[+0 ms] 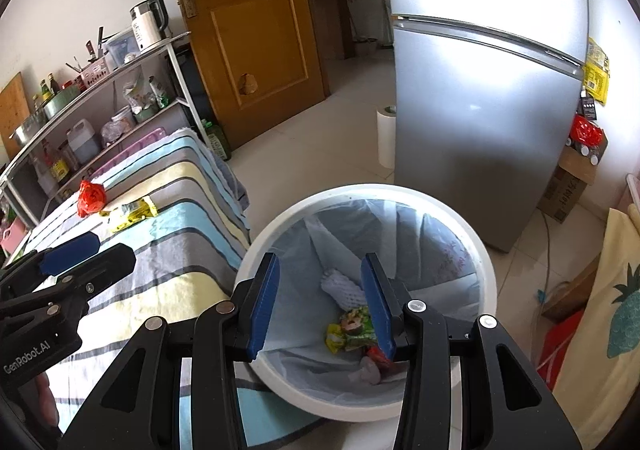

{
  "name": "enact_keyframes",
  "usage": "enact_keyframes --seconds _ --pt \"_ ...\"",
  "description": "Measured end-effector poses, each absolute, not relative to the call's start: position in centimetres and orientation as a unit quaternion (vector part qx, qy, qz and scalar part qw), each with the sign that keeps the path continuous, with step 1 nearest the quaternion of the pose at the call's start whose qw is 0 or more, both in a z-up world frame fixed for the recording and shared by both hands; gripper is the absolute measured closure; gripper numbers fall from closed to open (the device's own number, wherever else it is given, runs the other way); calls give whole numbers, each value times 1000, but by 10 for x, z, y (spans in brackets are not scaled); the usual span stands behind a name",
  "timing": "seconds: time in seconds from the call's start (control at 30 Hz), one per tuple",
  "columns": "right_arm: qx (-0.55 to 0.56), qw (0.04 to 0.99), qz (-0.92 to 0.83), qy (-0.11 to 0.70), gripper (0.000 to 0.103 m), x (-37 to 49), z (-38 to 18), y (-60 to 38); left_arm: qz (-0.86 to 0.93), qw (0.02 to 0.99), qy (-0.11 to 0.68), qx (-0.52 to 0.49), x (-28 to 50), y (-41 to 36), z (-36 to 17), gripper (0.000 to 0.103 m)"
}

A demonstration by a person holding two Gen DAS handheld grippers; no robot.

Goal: Collect trash
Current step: 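Move the left tool to the white plastic bag while the right tool approaches the yellow candy wrapper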

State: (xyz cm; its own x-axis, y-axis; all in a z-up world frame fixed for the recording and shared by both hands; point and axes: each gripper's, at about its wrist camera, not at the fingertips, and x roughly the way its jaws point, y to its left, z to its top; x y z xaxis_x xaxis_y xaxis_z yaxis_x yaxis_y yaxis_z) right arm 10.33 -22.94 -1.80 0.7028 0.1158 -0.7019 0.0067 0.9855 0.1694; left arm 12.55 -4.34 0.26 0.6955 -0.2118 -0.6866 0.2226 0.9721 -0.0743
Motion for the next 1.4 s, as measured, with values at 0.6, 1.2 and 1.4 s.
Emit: enact_keyframes --seconds 0.6,1.2,1.4 --pt "13 911 161 379 59 101 -12 -102 23 933 358 -35 78 106 2 41" --pt "-68 891 252 370 51 172 -13 -28 37 917 389 -73 108 167 -13 39" --pt "-66 879 285 378 47 197 -21 -15 32 912 402 -79 122 169 -23 39"
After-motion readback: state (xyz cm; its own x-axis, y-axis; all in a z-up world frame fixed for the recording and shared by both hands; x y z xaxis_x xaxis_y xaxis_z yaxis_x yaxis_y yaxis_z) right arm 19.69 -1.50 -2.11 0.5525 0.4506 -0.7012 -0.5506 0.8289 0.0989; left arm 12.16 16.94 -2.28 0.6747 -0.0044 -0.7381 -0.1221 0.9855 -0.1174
